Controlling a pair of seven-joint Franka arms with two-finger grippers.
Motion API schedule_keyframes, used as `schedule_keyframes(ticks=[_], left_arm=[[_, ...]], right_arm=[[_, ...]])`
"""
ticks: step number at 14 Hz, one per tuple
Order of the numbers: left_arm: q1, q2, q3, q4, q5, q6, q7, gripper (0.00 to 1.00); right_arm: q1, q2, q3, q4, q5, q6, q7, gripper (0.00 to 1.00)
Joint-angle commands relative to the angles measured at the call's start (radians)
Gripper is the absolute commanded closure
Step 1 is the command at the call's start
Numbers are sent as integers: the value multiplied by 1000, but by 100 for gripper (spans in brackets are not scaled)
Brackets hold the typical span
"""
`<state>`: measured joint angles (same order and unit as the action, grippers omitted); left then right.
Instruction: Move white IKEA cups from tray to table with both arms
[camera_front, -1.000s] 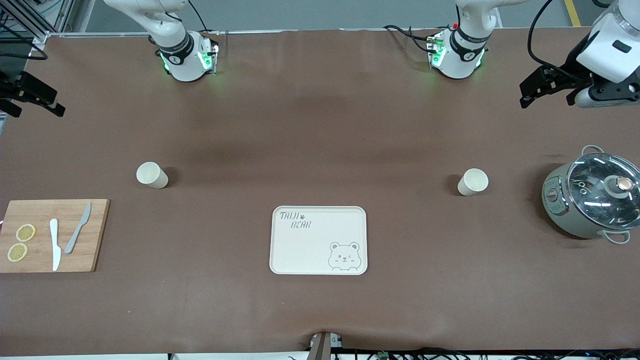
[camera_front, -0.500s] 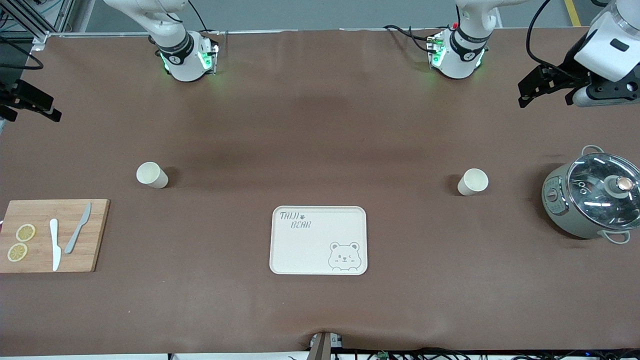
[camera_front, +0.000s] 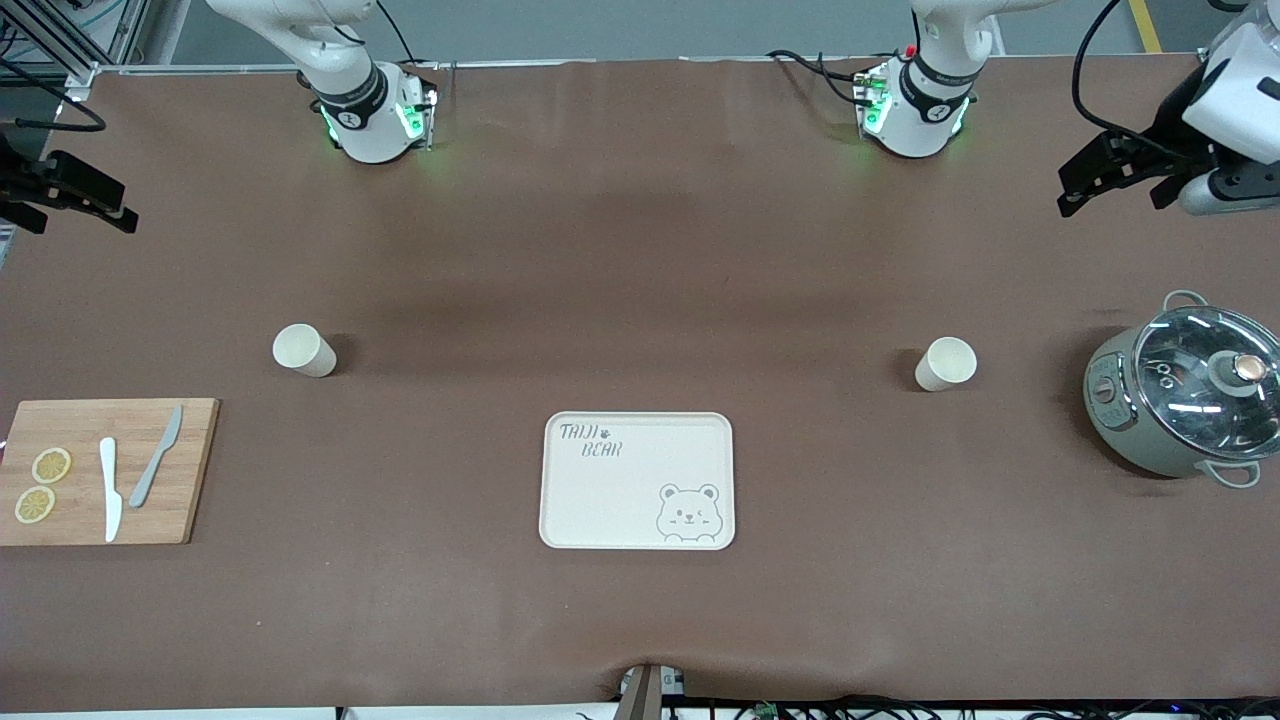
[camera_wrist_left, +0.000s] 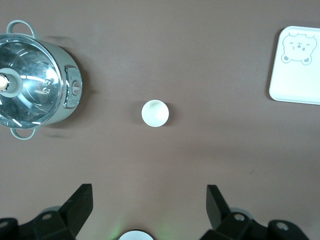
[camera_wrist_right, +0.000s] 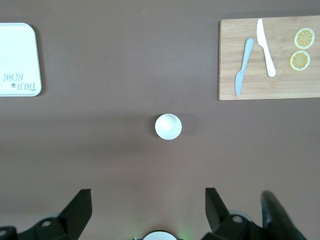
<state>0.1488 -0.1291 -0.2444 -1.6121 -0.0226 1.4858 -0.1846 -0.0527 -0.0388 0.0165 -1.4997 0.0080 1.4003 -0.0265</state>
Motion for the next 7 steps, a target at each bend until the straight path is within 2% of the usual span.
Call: schedule_keyframes(ticks=[1, 7], left_arm=[[12, -3, 10, 29, -20, -21, 16, 0], [17, 2, 10, 29, -17, -21, 19, 0]], right_arm=[[5, 0, 0, 16, -23, -9, 13, 0], [4, 2, -3, 15, -31, -7, 14, 0]])
